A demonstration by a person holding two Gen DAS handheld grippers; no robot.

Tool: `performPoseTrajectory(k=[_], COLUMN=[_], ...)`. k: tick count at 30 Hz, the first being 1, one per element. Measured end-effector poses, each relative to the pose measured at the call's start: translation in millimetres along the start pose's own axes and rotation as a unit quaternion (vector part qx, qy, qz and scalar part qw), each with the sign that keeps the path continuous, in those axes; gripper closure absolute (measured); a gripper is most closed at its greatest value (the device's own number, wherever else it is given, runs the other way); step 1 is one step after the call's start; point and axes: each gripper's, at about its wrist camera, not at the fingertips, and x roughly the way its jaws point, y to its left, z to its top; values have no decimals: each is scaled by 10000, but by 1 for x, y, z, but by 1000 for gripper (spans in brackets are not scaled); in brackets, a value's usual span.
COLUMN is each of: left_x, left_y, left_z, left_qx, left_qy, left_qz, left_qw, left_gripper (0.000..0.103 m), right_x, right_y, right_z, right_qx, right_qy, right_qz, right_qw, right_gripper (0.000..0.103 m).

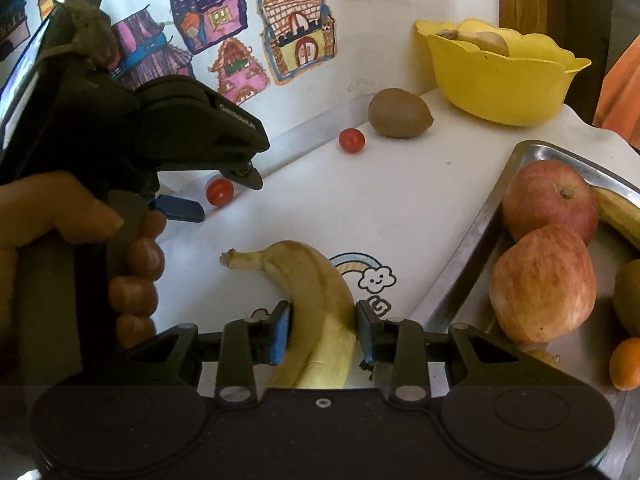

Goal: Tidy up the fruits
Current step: 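Close the right tool on the second banana while the left tool reaches a cherry tomato, then close the left tool on the cherry tomato while the right tool holds the banana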

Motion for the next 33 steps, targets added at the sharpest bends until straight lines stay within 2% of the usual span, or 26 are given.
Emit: performPoseTrajectory(k=[7, 11, 13, 14, 23, 33], left_x=[5, 2, 2, 1, -7, -30], left_y=[-5, -2, -1, -1, 6, 27], left_z=[0, 0, 0, 1, -1, -15], left_qx=[-41, -81, -113, -106, -16, 433], left_qy=[-52, -52, -26, -18, 103, 539], left_qz=[302, 448, 462, 450, 229, -108], left_qw=[9995, 9990, 9989, 9989, 9997, 9975], left_gripper=[54, 69, 71, 77, 78, 78], right_x=[-1, -3, -3, -3, -3, 1], right_y=[-3, -4, -3, -2, -3, 6], right_z=[1, 0, 1, 1, 0, -2], right_qx=[55, 102, 115, 124, 112, -43], right_qy=[-32, -39, -45, -48, -54, -31], right_qz=[44, 43, 36, 29, 15, -151], right_qw=[10000, 9999, 9999, 9999, 9999, 9999], right_gripper=[66, 66, 66, 66, 66, 63])
